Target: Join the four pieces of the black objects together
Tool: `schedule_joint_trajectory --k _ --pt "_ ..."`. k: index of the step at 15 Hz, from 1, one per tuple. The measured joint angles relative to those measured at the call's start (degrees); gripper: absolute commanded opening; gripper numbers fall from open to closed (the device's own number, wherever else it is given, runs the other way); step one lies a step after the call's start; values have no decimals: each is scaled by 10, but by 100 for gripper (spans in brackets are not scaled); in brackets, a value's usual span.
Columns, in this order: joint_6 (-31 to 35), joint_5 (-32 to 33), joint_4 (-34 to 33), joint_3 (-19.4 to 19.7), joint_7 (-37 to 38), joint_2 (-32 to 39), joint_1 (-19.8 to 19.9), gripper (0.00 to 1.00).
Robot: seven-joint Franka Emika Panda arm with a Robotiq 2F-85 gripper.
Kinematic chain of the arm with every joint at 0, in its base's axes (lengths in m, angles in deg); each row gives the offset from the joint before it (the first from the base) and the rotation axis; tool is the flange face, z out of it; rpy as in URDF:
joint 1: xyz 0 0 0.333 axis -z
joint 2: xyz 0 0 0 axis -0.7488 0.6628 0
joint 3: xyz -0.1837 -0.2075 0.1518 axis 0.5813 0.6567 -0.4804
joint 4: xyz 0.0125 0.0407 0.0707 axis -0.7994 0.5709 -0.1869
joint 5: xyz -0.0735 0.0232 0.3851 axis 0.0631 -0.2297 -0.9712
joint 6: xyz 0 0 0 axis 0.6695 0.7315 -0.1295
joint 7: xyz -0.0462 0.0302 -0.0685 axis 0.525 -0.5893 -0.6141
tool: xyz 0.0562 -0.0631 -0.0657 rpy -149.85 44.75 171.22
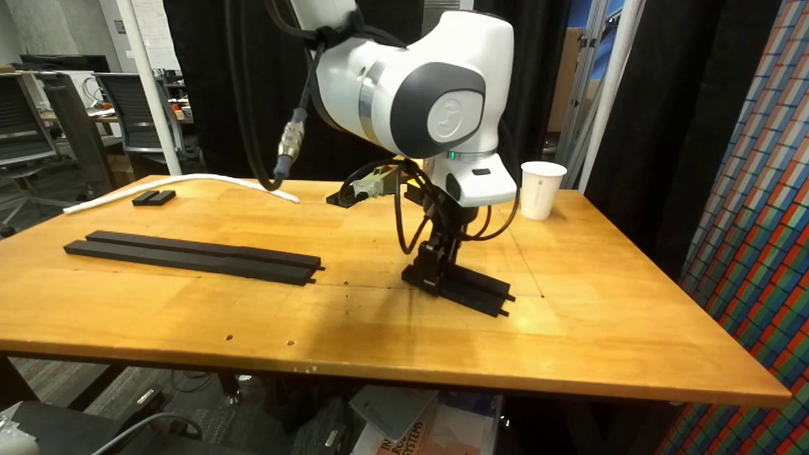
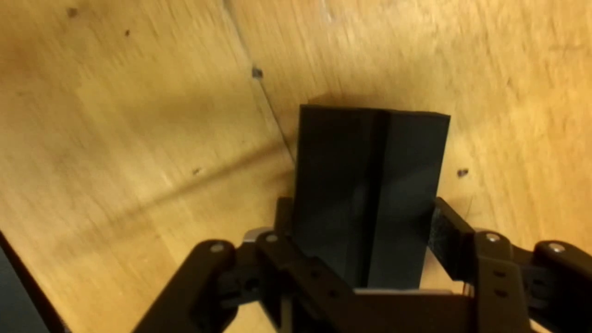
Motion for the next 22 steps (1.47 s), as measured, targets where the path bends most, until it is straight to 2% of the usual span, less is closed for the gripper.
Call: schedule_joint_trajectory --k 4,8,22 --pt "-1 -64 2 -45 -79 -3 -11 46" --pt "-8 -111 8 -75 -119 -3 -30 46" --pt "-22 -123 61 -79 -105 -41 -59 46"
